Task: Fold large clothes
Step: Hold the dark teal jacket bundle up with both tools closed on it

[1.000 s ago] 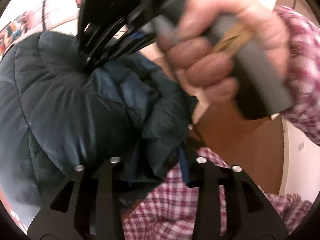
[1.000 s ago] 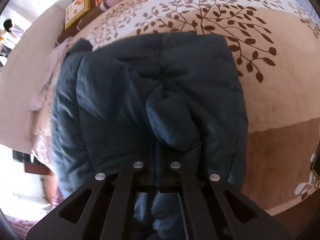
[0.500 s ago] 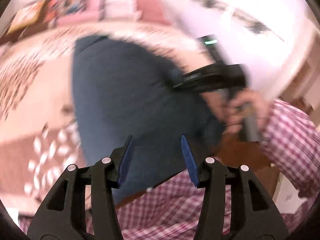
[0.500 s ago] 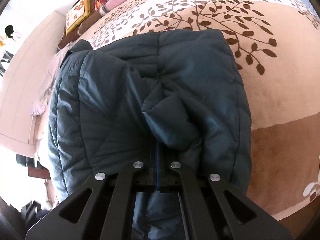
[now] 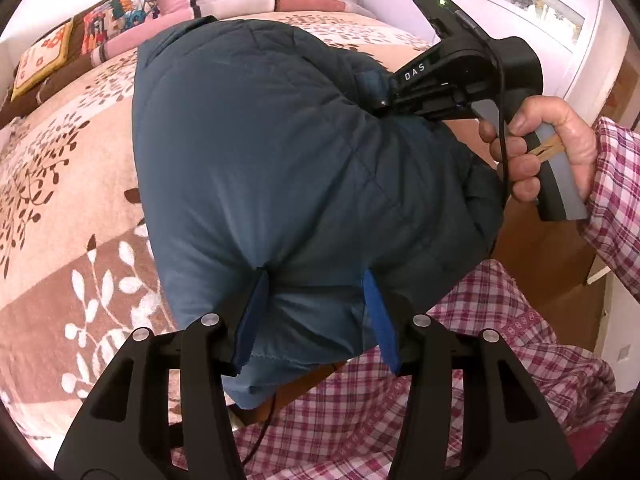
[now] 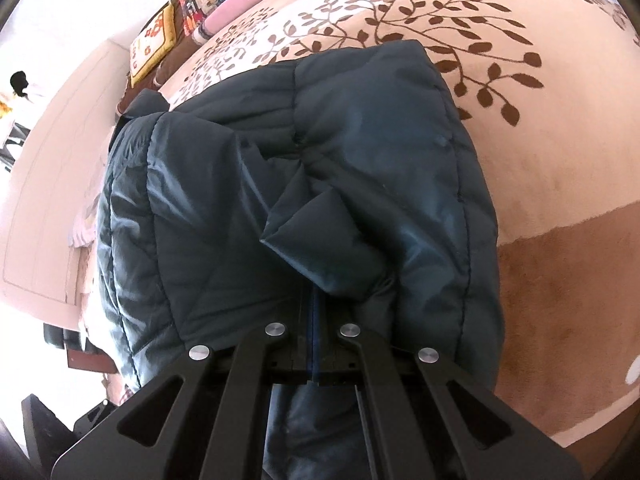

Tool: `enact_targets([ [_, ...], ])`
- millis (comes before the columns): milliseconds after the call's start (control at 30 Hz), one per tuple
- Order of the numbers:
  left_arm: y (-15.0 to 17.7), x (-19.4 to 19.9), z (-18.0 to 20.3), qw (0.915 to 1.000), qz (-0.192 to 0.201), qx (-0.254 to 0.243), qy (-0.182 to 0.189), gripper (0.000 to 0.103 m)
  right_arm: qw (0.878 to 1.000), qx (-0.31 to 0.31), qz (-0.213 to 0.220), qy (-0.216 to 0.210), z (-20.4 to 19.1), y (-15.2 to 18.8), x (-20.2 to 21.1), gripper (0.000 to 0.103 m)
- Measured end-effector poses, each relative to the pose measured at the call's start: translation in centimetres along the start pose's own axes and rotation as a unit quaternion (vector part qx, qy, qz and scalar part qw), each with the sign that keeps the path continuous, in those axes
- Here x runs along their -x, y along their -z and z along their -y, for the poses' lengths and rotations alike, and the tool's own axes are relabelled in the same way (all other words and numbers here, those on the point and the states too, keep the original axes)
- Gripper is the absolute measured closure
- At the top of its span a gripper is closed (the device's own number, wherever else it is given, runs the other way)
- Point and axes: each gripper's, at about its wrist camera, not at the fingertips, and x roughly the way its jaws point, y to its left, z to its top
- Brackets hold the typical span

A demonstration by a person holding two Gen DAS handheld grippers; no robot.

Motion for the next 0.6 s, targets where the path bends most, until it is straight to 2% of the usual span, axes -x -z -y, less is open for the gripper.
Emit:
enact_targets([
  [333,0.31,-0.13,-0.53,0.9998,0.006,0.009,0.017,0.052,1.000,-0.002,0.004,0.008,-0.31,0.08,0.15,0.103],
  [600,0.15,-0.52,-0.51,0.9996,0.009,0.007,0.027,0.046,1.000,-0.011,0.005,0.011,-0.26,0.24,0.23,0.103],
])
